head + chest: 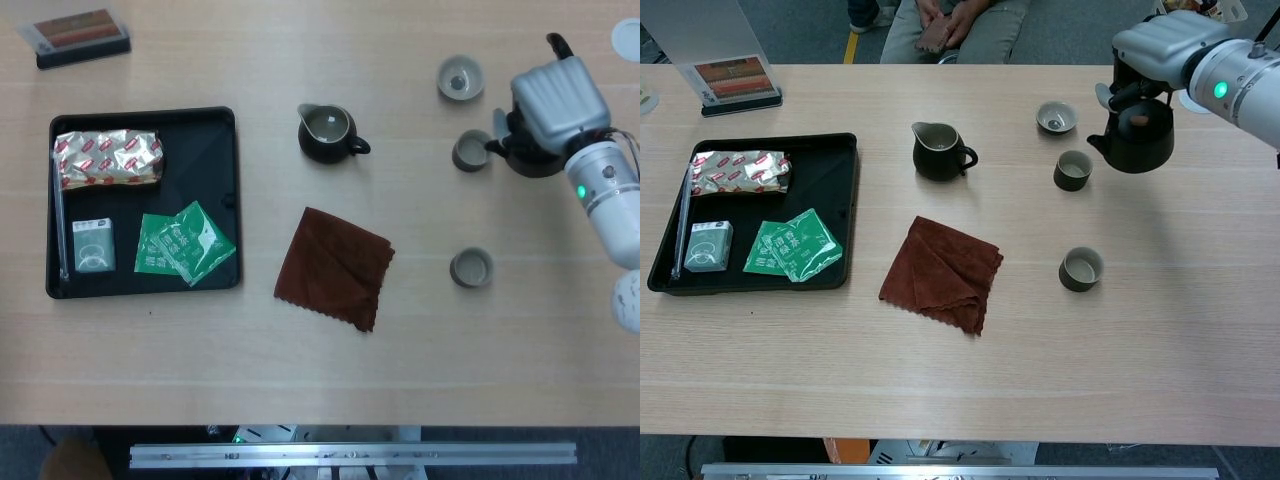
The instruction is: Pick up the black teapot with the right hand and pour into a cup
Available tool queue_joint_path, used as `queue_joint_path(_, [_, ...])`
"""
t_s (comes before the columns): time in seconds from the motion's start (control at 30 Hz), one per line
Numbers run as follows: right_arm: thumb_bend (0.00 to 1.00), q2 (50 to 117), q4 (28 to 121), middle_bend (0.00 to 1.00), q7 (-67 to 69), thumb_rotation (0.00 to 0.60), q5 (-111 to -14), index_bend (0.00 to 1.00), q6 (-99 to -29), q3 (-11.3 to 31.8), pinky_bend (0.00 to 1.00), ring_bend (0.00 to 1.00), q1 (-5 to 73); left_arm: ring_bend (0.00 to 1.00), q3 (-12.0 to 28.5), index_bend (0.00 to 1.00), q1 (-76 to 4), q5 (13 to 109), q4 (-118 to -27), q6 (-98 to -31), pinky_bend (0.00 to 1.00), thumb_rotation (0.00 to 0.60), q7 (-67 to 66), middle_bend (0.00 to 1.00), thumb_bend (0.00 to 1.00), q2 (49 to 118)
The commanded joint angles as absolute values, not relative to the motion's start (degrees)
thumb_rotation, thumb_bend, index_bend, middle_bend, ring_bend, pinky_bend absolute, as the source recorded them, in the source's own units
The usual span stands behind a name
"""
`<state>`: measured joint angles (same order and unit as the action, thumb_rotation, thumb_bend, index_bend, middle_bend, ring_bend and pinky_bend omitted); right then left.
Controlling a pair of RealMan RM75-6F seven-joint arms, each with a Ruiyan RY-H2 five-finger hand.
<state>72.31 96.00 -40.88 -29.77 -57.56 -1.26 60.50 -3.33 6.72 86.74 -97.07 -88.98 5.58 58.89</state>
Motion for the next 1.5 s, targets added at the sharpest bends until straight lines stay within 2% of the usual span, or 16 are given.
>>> queue_joint_path(0.03, [0.55,73.1,94.6,0.92,-41.8,0.273,-29.4,1.0,-57.3,-1.2,0.08,0.87,60.2,0.0,-3.3,0.0,6.7,86.7,-97.1,-89.0,0.0,0.6,5.5,0.0,0.22,58.9])
queue_joint_path(0.77, [0.56,77.7,87.5,0.91,-50.1,0.279,-27.8,1.0,-57.3,-0.6,0.08,0.87,60.4,0.0,-3.5,0.0,7.4,86.5,-97.2,-89.6,0.0,0.6,5.2,0.0,0.22,59.3])
queue_joint_path(1.5, [0.55,80.6,86.5,0.91,-59.1,0.281,-27.8,1.0,-59.4,-0.3,0.09,0.86,61.7,0.0,-3.4,0.0,7.8,86.2,-96.6,-89.8,0.0,0.6,5.8,0.0,0.22,59.4])
